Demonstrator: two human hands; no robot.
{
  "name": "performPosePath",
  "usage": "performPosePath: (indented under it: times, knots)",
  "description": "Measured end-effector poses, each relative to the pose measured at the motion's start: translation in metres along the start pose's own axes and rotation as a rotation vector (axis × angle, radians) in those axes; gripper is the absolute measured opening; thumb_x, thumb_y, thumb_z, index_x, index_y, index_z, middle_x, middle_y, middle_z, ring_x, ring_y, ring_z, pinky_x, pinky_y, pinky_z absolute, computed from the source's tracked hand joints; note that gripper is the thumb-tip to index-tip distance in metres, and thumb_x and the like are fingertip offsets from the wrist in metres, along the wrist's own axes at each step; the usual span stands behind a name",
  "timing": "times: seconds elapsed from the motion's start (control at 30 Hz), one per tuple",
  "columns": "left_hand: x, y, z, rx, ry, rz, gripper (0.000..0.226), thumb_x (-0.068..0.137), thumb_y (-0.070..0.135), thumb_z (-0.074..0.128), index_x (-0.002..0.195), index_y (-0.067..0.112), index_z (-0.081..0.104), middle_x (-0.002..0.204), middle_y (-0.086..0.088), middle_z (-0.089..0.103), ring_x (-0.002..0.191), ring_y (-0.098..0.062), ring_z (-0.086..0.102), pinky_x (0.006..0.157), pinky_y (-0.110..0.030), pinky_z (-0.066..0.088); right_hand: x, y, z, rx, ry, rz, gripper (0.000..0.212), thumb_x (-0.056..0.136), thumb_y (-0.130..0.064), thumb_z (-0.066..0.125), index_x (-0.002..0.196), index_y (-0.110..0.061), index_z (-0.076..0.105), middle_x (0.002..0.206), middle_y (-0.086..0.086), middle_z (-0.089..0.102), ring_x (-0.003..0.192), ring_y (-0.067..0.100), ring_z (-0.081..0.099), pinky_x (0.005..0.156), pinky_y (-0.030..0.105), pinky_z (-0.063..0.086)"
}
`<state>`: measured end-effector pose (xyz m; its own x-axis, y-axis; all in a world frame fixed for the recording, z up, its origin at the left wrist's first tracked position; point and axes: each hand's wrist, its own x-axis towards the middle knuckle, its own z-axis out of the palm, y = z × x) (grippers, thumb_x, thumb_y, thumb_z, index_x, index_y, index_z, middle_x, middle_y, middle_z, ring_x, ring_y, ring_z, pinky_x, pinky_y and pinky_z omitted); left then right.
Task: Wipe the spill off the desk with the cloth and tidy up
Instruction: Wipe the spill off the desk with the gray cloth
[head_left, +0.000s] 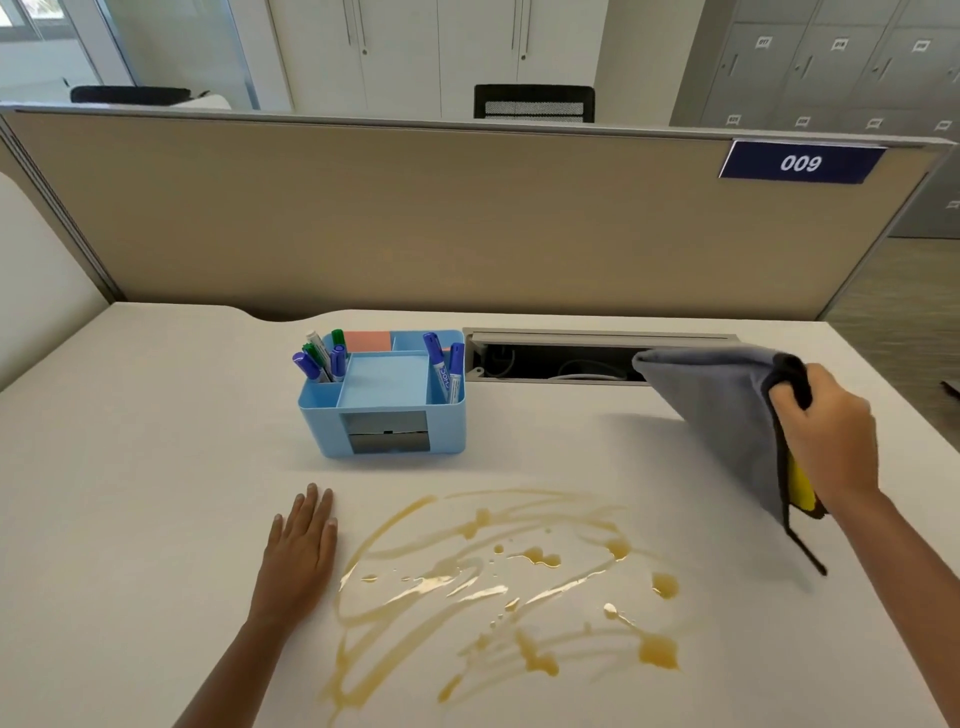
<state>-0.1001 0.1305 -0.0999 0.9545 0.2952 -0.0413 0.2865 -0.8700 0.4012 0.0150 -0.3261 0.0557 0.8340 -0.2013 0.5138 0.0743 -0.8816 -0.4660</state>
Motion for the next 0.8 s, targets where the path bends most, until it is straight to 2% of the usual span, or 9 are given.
performPosePath:
  times: [0.1,0.3,0.4,0.5,0.6,0.67,0.73,0.77,0.8]
  knots:
    - [-0.003,0.0,0.001,-0.049,0.003,-0.005,0.047,0.098,0.02,0.023,0.144,0.016,0.013,0.156,-0.005,0.009,0.145,-0.018,0.006,0.118,-0.035,0.002,-0.007,-0.02,-0.012,0.083,0.004,-0.034,0.021,0.09,-0.02,0.044,0.081,-0.002,0.048,0.063,0.014,0.05,0.056,0.031,0.046,0.045,0.025,0.029]
    - [-0.008,-0.001,0.001,-0.055,0.01,0.013,0.047,0.098,0.02,0.023,0.144,0.015,0.015,0.156,-0.004,0.01,0.145,-0.017,0.008,0.118,-0.034,0.003,-0.048,-0.067,-0.009,0.117,-0.037,-0.135,0.029,0.083,-0.023,0.041,0.089,0.001,0.056,0.063,0.025,0.059,0.054,0.038,0.054,0.051,0.032,0.035]
    - [-0.009,-0.002,0.002,-0.03,0.022,0.021,0.049,0.097,0.028,0.018,0.144,0.014,0.017,0.156,-0.006,0.012,0.145,-0.019,0.01,0.118,-0.036,0.005,-0.079,-0.086,0.006,0.169,-0.129,-0.172,0.028,0.083,-0.023,0.042,0.092,-0.004,0.058,0.061,0.02,0.062,0.054,0.038,0.059,0.049,0.033,0.037]
    - [-0.011,-0.001,0.004,0.003,0.039,0.024,0.064,0.085,0.035,0.009,0.143,0.013,0.02,0.155,-0.007,0.016,0.144,-0.021,0.013,0.118,-0.036,0.007,-0.114,-0.099,0.028,0.174,-0.236,-0.207,0.025,0.082,-0.024,0.046,0.092,-0.007,0.062,0.061,0.014,0.067,0.053,0.033,0.063,0.047,0.033,0.04]
    - [-0.012,0.0,0.004,0.008,0.056,0.026,0.064,0.084,0.034,0.01,0.143,0.012,0.022,0.154,-0.008,0.019,0.144,-0.022,0.016,0.117,-0.037,0.009,-0.15,-0.104,0.048,0.157,-0.376,-0.291,0.026,0.083,-0.03,0.044,0.093,-0.013,0.063,0.059,0.003,0.067,0.048,0.021,0.063,0.042,0.022,0.028]
    - [-0.011,0.0,0.004,0.002,0.068,0.023,0.064,0.084,0.034,0.012,0.142,0.012,0.024,0.154,-0.008,0.021,0.143,-0.023,0.018,0.117,-0.038,0.011,-0.169,-0.105,0.055,0.197,-0.504,-0.31,0.036,0.084,-0.042,0.04,0.1,-0.017,0.06,0.074,0.001,0.07,0.062,0.016,0.066,0.044,0.013,0.029]
    - [-0.011,-0.001,0.005,-0.002,0.072,0.021,0.063,0.084,0.034,0.013,0.142,0.012,0.026,0.153,-0.008,0.022,0.143,-0.023,0.019,0.117,-0.038,0.012,-0.184,-0.102,0.059,0.209,-0.707,-0.299,0.069,0.077,-0.072,0.025,0.118,-0.024,0.052,0.11,-0.002,0.065,0.097,0.011,0.062,0.069,0.007,0.037]
    - [-0.011,-0.001,0.005,-0.004,0.073,0.018,0.063,0.084,0.034,0.013,0.142,0.012,0.026,0.153,-0.008,0.023,0.143,-0.022,0.019,0.117,-0.038,0.012,-0.189,-0.099,0.06,0.178,-0.848,-0.269,0.087,0.065,-0.082,0.017,0.127,-0.027,0.045,0.13,-0.004,0.054,0.118,0.01,0.05,0.09,0.012,0.036]
    - [-0.011,0.0,0.005,-0.006,0.075,0.014,0.063,0.084,0.034,0.013,0.142,0.012,0.027,0.153,-0.008,0.023,0.143,-0.022,0.02,0.117,-0.038,0.012,-0.19,-0.097,0.059,0.15,-0.958,-0.228,0.1,0.055,-0.086,0.01,0.134,-0.03,0.037,0.145,-0.006,0.038,0.135,0.011,0.031,0.107,0.021,0.026]
